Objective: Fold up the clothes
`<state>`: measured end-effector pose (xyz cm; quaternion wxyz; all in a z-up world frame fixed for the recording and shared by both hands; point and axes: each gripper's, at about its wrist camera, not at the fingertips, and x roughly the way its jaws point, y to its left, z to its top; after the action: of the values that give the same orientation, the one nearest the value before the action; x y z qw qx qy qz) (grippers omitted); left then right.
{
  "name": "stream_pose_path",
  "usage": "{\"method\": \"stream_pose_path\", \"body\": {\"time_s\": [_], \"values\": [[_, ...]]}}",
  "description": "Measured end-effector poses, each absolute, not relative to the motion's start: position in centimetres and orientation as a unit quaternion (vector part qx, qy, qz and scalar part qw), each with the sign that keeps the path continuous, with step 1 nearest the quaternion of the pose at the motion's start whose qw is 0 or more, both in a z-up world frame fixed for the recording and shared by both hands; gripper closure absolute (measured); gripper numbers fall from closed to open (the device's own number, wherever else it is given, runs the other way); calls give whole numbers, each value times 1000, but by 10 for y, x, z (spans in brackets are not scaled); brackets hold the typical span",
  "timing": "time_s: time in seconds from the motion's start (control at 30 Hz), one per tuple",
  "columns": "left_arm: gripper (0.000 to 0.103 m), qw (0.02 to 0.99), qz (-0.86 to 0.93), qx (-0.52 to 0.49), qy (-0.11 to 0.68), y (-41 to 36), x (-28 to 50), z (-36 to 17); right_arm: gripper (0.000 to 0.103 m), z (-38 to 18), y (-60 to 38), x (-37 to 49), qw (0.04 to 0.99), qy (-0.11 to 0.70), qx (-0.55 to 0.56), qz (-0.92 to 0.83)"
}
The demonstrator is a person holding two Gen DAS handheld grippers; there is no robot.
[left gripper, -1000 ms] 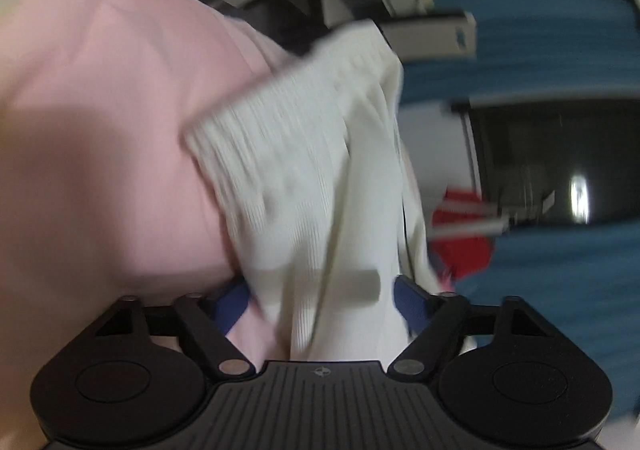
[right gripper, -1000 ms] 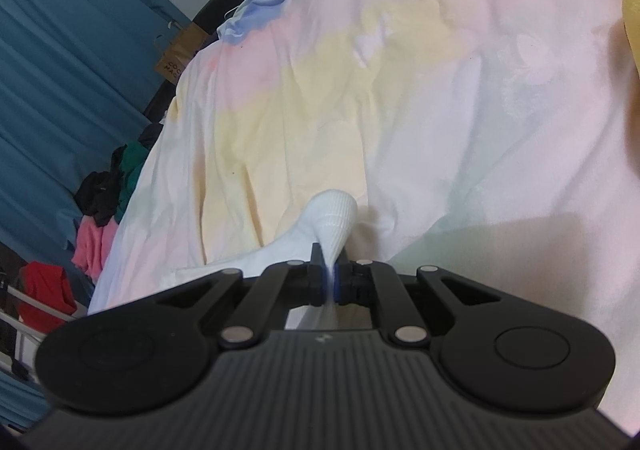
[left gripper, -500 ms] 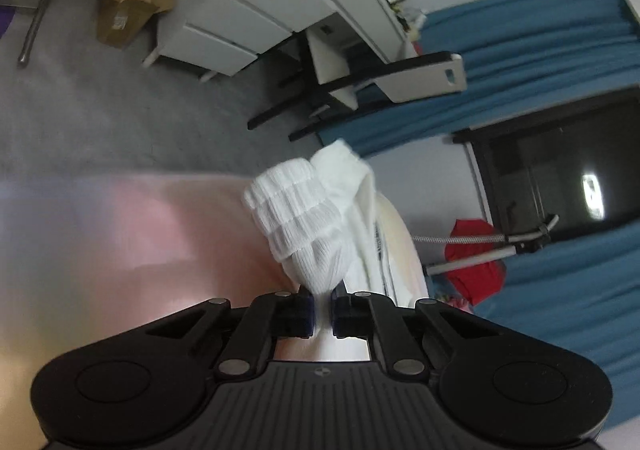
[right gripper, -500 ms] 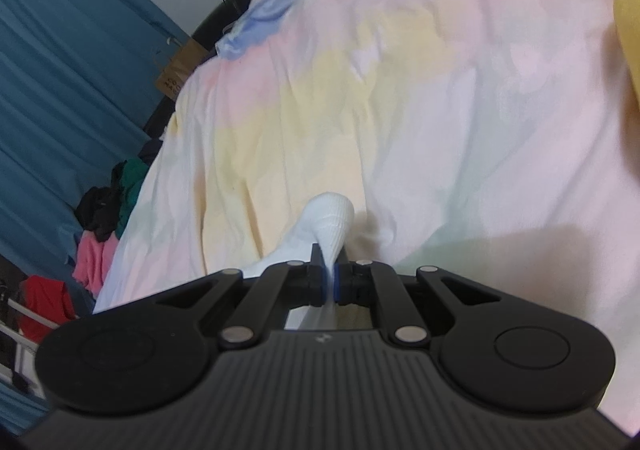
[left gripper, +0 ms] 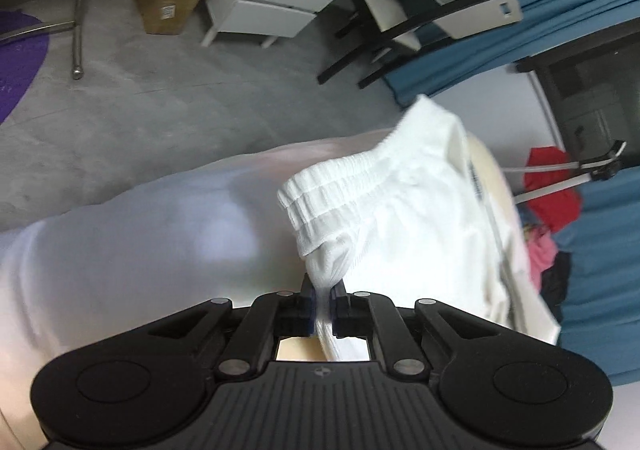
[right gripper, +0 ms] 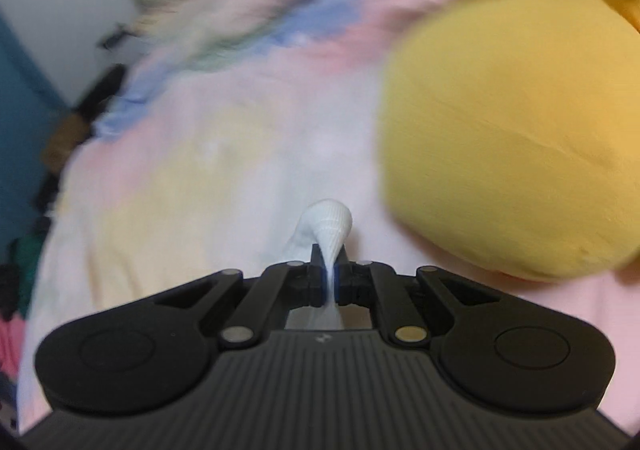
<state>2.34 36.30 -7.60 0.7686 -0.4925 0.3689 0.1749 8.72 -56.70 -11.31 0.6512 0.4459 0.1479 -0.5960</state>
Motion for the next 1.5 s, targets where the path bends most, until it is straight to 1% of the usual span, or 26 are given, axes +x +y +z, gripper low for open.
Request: {"method": "stream_pose_path", "body": {"time_s": [0.1,0.17,0.27,0.3,0.33,0.37,0.4,0.43,0.47,0.5,0.57,0.63,0.83,0.9,1.03,1.1,1.2,1.3,1.43,1.5], "values": [[90,777,165,-477,376,367,28,-84,95,-120,-572,90,644,176,447,-595],[83,794,156,-455,372,364,31,-79,94,-117,-570,99,654,189,430,-593],[59,828,153,-390,373,350,26,-58,91,-106,-567,110,672,195,412,-584],[46,837,149,-366,379,344,25,-49,87,-101,-565,111,679,188,401,-586],[34,843,149,-347,383,338,24,-41,81,-95,-563,113,686,180,389,-588],[28,854,147,-325,380,332,20,-30,64,-90,-561,114,694,173,377,-589],[19,864,145,-304,375,325,16,-19,46,-83,-556,114,703,157,361,-593],[16,876,144,-284,363,316,15,-10,38,-75,-550,116,716,136,339,-595],[15,889,143,-260,349,306,12,0,30,-68,-544,119,732,117,314,-594],[13,901,142,-236,336,294,11,10,28,-61,-539,123,750,105,293,-583],[10,921,132,-190,312,264,13,25,29,-49,-528,132,791,87,263,-545],[4,937,119,-160,288,232,19,36,29,-41,-517,141,833,83,260,-480],[3,966,37,-106,234,118,51,46,30,-34,-478,177,926,144,260,-233],[3,968,13,-98,229,80,68,44,30,-34,-464,186,939,155,254,-174],[3,976,1,-82,199,13,100,40,30,-30,-430,198,961,158,199,-109],[3,981,-17,-61,186,-13,113,33,30,-30,-421,201,967,161,181,-76],[3,981,-41,-46,182,-39,127,5,30,-35,-413,211,967,177,180,-38],[3,977,-46,-75,195,-48,133,-29,30,-45,-408,226,957,208,201,7],[3,963,-52,-129,229,-50,150,-68,30,-63,-404,272,935,255,238,65],[3,963,-59,-112,238,-50,164,-81,30,-70,-399,304,929,266,251,52]]}}
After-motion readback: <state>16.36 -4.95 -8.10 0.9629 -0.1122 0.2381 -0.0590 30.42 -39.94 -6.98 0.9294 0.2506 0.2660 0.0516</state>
